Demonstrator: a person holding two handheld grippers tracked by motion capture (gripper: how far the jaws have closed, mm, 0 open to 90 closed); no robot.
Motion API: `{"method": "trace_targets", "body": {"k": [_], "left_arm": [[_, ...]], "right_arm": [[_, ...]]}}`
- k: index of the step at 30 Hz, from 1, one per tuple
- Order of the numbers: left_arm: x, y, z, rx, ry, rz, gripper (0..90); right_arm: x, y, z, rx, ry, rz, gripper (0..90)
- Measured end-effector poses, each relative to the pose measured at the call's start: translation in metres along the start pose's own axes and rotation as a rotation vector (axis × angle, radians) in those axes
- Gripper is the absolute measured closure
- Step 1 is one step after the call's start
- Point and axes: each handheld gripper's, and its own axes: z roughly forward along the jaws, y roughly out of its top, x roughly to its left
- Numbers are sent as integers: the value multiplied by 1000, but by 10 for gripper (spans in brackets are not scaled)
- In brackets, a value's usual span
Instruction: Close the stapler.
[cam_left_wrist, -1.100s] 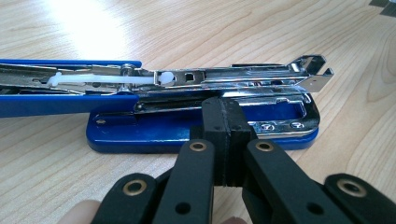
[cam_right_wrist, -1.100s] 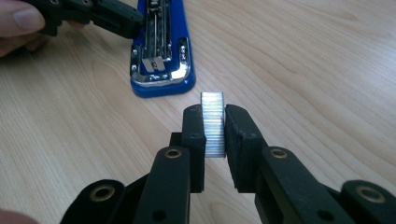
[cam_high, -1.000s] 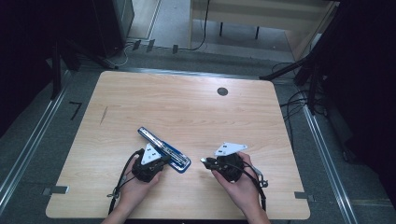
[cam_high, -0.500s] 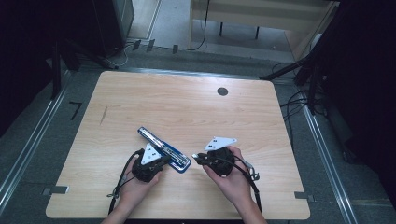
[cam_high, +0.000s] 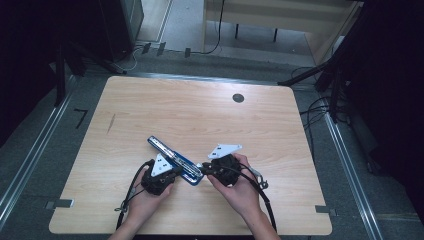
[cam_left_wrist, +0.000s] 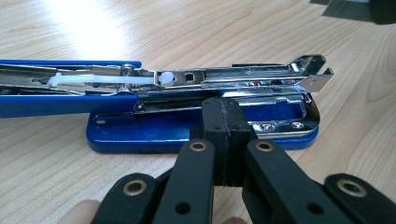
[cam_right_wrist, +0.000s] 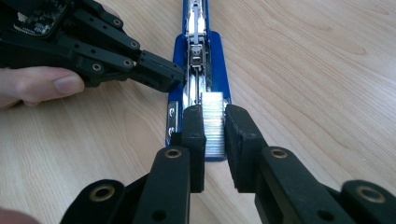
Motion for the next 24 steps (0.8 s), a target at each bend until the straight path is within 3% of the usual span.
{"method": "trace_targets", "body": {"k": [24], "left_arm": [[0,0,0,1,1,2,900]], "right_arm": [[9,14,25,32,32,-17,795]]}}
